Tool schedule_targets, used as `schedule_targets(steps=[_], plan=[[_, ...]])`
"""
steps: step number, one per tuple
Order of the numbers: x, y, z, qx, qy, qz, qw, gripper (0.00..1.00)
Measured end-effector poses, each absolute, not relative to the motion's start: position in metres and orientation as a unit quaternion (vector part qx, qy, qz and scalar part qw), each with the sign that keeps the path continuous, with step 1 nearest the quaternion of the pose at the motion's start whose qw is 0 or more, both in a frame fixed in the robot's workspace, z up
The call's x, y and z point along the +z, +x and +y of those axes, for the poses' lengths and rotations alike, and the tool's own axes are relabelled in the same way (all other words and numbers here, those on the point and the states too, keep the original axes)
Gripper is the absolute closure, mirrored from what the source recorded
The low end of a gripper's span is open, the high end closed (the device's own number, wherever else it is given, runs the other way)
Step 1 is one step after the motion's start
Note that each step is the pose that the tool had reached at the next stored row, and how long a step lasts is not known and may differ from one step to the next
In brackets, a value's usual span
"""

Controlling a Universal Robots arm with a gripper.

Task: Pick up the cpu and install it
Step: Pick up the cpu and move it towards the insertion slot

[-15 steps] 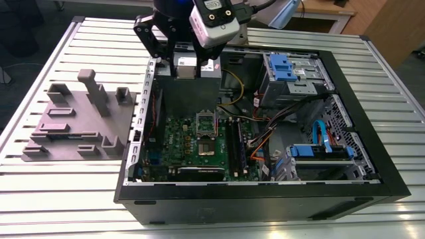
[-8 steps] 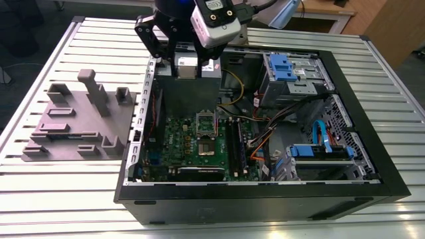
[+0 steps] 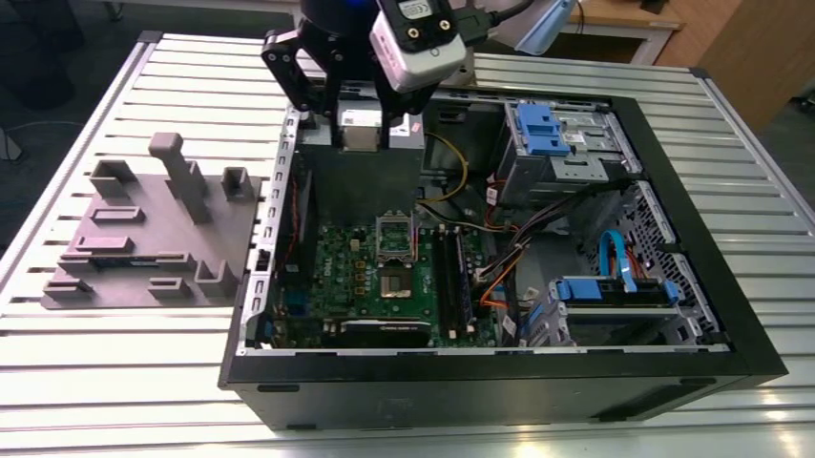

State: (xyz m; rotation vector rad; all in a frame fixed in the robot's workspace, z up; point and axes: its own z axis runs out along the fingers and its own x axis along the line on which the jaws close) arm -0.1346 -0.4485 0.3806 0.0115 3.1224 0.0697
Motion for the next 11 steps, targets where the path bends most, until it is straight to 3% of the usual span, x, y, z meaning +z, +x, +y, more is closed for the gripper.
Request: schedule_targets(steps=[11], plan=[[0.3805,-0.1298,-0.4485,0.022,0.004,1.000,0.009,0.53]])
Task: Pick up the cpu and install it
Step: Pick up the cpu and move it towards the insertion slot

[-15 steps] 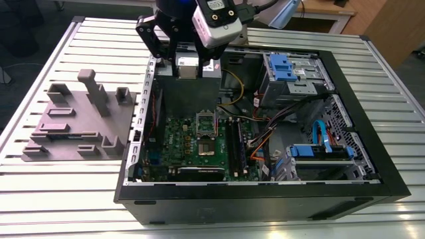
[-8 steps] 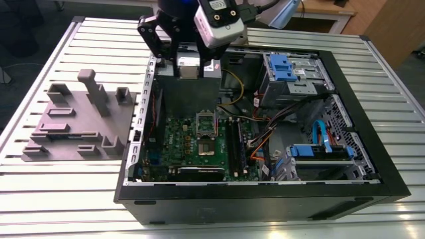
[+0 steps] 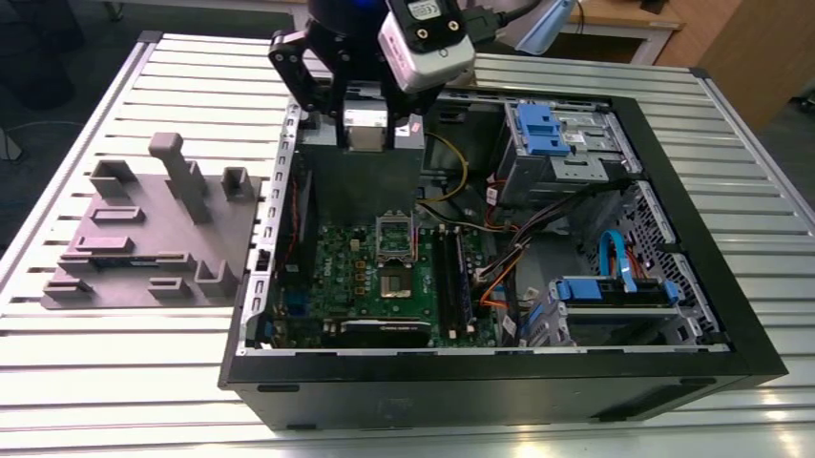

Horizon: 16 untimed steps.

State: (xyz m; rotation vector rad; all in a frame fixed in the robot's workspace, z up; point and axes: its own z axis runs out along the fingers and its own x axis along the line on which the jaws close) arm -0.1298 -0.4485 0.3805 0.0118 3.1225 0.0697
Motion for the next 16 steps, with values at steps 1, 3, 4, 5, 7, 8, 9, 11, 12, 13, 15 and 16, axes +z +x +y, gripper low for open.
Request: schedule_targets(steps=[1,3,4,5,7,8,9,11,12,13,15,16], plan=[[0.3805,-0.1293,-0.4485,0.022,0.004,1.000,0.009,0.53],[0.3805,-0.1283,-0.4485,0.022,0.004,1.000,0.009,0.53],[0.3806,-0.1276,-0.4484,0.022,0.004,1.000,0.009,0.53],[0.3806,-0.1266,-0.4484,0.022,0.004,1.000,0.009,0.53],[0.3806,-0.1248,-0.4485,0.022,0.004,1.000,0.009,0.53],[0.3806,-0.1241,-0.4485,0.022,0.004,1.000,0.009,0.53],[0.3806,-0.1235,-0.4485,0.022,0.004,1.000,0.009,0.53],[0.3805,-0.1226,-0.4485,0.022,0.004,1.000,0.009,0.53],[0.3805,-0.1224,-0.4485,0.022,0.004,1.000,0.009,0.53],[0.3806,-0.1222,-0.4485,0.022,0.004,1.000,0.009,0.53],[0.3806,-0.1214,-0.4485,0.022,0.004,1.000,0.009,0.53],[0.3806,-0.1211,-0.4485,0.022,0.004,1.000,0.009,0.53]])
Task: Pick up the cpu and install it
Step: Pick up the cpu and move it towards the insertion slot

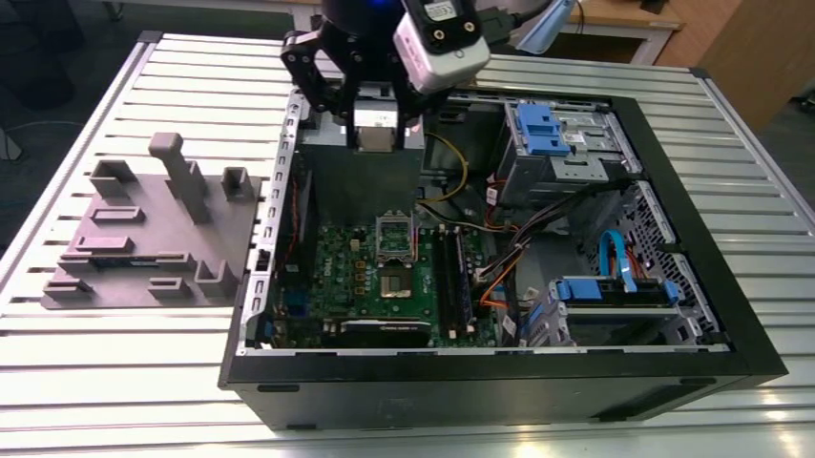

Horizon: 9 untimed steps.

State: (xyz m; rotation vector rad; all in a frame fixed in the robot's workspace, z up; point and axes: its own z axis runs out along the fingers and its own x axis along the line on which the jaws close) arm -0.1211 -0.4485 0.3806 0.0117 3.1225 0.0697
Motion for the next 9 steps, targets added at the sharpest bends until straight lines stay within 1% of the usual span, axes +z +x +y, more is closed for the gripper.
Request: schedule_targets(steps=[9], plan=[[0.3805,-0.1118,-0.4499,0.022,0.004,1.000,0.009,0.53]])
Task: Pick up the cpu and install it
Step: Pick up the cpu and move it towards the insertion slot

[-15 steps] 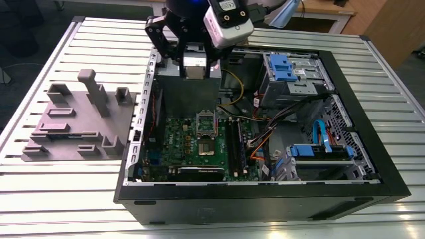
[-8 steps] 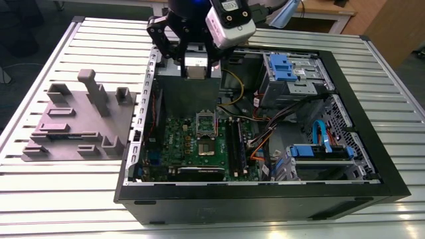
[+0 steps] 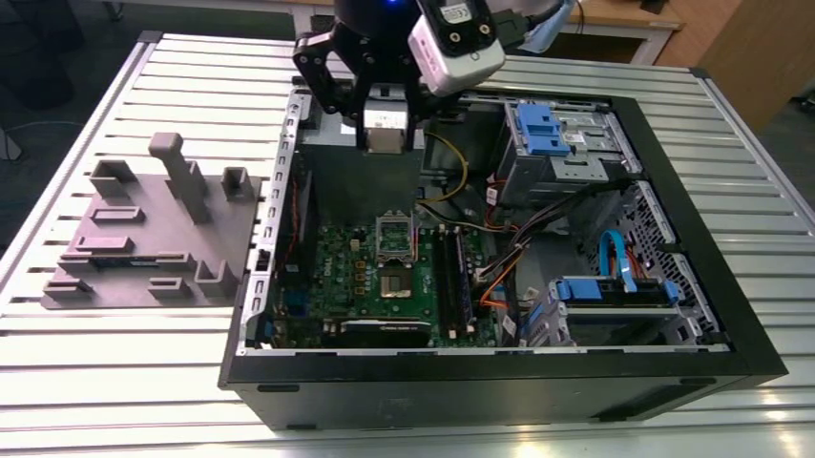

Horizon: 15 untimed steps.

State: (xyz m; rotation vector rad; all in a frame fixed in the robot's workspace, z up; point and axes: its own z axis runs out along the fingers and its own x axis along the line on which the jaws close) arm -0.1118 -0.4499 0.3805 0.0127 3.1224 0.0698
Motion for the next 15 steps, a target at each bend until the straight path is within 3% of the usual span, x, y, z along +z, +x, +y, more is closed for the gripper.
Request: schedule_targets(steps=[15], plan=[[0.381,-0.100,-0.450,0.023,0.004,1.000,0.009,0.53]])
